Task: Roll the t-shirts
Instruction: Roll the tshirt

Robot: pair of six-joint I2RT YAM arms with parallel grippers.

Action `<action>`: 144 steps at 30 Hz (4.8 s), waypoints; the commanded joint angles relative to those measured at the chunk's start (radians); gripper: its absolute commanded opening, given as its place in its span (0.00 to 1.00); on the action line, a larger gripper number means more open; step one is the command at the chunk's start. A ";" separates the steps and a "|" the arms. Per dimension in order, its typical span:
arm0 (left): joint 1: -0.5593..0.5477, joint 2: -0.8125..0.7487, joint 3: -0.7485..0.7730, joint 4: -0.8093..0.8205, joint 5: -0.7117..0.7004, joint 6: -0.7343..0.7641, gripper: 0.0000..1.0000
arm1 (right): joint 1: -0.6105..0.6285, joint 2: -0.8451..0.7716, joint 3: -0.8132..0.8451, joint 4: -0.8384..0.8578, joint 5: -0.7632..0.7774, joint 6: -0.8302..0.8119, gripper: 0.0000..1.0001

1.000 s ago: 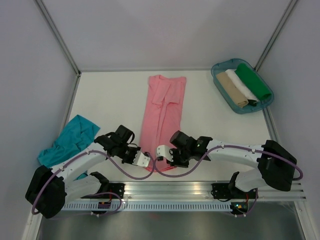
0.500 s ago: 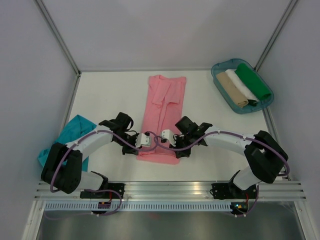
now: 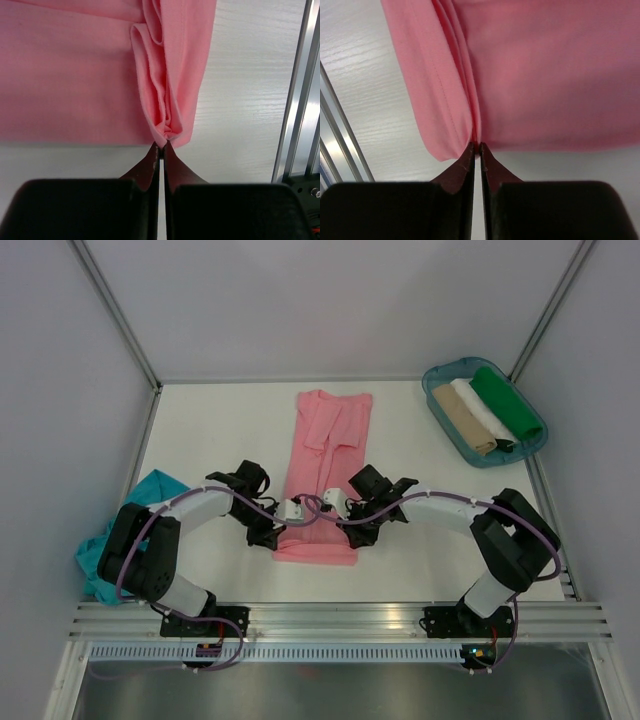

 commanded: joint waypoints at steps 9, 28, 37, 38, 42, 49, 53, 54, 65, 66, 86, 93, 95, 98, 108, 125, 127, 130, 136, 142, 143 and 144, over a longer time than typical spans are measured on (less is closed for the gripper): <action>0.010 0.033 0.059 0.011 0.007 -0.065 0.07 | -0.057 -0.153 -0.011 0.102 0.076 0.103 0.25; 0.070 0.057 0.111 0.021 0.010 -0.170 0.29 | 0.052 0.006 0.010 0.138 -0.071 0.107 0.04; 0.160 0.028 0.154 0.087 -0.008 -0.292 0.31 | 0.032 0.028 0.027 0.136 0.027 0.178 0.01; 0.165 0.008 0.151 0.092 -0.001 -0.296 0.30 | 0.031 0.026 0.026 0.134 0.025 0.178 0.01; 0.166 -0.113 0.078 0.147 0.077 -0.304 0.27 | 0.031 0.025 0.029 0.133 0.065 0.216 0.01; 0.170 -0.289 -0.103 0.216 0.094 -0.232 0.28 | 0.032 -0.090 -0.035 0.243 0.073 0.244 0.02; 0.168 -0.348 -0.119 0.244 0.105 -0.187 0.44 | 0.031 -0.216 -0.115 0.332 0.076 0.206 0.10; 0.166 -0.352 -0.119 0.244 0.117 -0.184 0.46 | 0.032 -0.239 -0.125 0.340 0.079 0.195 0.11; -0.183 -0.576 -0.338 0.261 -0.109 0.170 0.49 | 0.086 -0.417 -0.155 0.194 0.174 -0.003 0.28; -0.198 -0.598 -0.379 0.271 -0.148 0.181 0.48 | 0.098 -0.409 -0.155 0.197 0.195 -0.014 0.28; -0.206 -0.598 -0.449 0.409 -0.222 0.109 0.50 | 0.314 -0.297 -0.257 0.288 0.266 -0.011 0.35; -0.206 -0.480 -0.424 0.455 -0.272 0.073 0.50 | 0.314 -0.221 -0.227 0.263 0.327 0.006 0.35; -0.206 -0.463 -0.422 0.456 -0.281 0.070 0.50 | 0.314 -0.219 -0.232 0.263 0.346 0.009 0.35; -0.208 -0.460 -0.429 0.457 -0.271 0.072 0.47 | 0.313 -0.187 -0.232 0.266 0.340 0.001 0.36; -0.206 -0.565 -0.447 0.436 -0.269 0.064 0.47 | 0.314 -0.156 -0.191 0.229 0.324 0.004 0.20; -0.208 -0.517 -0.410 0.367 -0.179 0.075 0.50 | 0.262 -0.176 -0.161 0.211 0.260 0.026 0.00; -0.208 -0.498 -0.418 0.371 -0.174 0.092 0.50 | 0.246 -0.187 -0.168 0.219 0.248 0.031 0.00; -0.208 -0.463 -0.412 0.408 -0.179 0.057 0.50 | 0.242 -0.201 -0.175 0.229 0.237 0.026 0.00; -0.208 -0.408 -0.389 0.414 -0.225 0.004 0.33 | 0.242 -0.202 -0.168 0.217 0.219 0.026 0.00; -0.206 -0.395 -0.292 0.209 -0.203 -0.059 0.02 | 0.241 -0.222 -0.137 0.132 0.162 0.031 0.00; -0.206 -0.398 -0.278 0.161 -0.186 -0.060 0.02 | 0.241 -0.225 -0.123 0.110 0.144 0.031 0.00; -0.206 -0.403 -0.251 0.123 -0.153 -0.057 0.02 | 0.241 -0.233 -0.117 0.090 0.096 0.031 0.00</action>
